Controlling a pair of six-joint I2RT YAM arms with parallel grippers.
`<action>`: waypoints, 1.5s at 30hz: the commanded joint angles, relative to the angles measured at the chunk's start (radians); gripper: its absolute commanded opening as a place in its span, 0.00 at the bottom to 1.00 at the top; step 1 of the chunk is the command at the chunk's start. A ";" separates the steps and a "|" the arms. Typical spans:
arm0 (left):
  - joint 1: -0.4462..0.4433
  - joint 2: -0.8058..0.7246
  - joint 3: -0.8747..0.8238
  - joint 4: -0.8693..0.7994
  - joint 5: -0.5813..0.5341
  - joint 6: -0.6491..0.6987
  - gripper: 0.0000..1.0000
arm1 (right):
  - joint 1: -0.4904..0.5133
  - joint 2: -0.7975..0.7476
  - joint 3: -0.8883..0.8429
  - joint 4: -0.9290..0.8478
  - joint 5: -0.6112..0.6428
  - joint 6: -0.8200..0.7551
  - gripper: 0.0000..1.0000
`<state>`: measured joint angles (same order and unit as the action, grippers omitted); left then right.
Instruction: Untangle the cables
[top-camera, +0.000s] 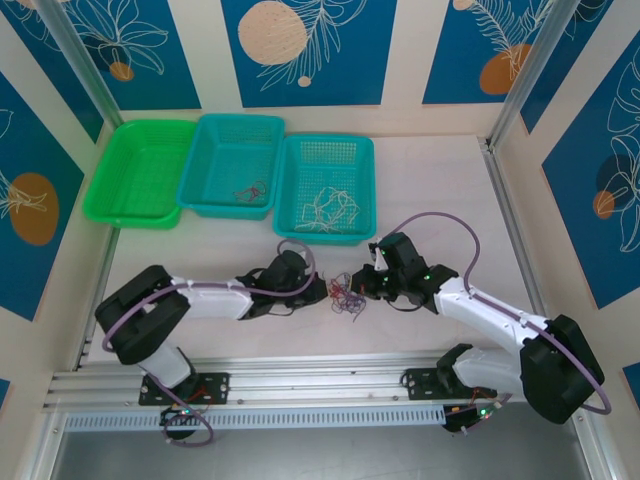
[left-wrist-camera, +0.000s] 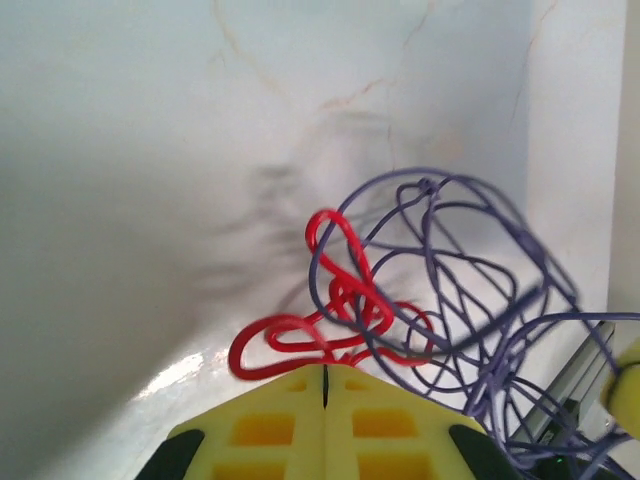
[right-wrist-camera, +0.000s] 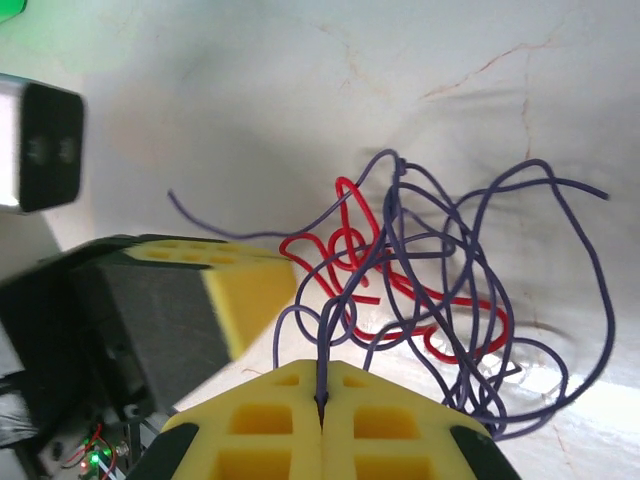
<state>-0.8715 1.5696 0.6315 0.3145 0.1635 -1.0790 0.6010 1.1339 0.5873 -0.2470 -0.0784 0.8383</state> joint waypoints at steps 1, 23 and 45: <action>0.041 -0.090 -0.039 -0.052 -0.052 0.047 0.00 | -0.022 -0.042 -0.023 -0.028 0.030 0.020 0.00; 0.056 0.016 -0.011 0.143 0.139 -0.382 0.33 | -0.072 -0.046 -0.065 0.029 -0.047 0.070 0.00; 0.027 0.205 0.086 0.220 0.166 -0.488 0.26 | -0.073 -0.084 -0.064 -0.002 -0.030 0.060 0.00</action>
<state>-0.8364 1.7569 0.6994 0.5175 0.3145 -1.5631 0.5301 1.0748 0.5117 -0.2256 -0.0952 0.8982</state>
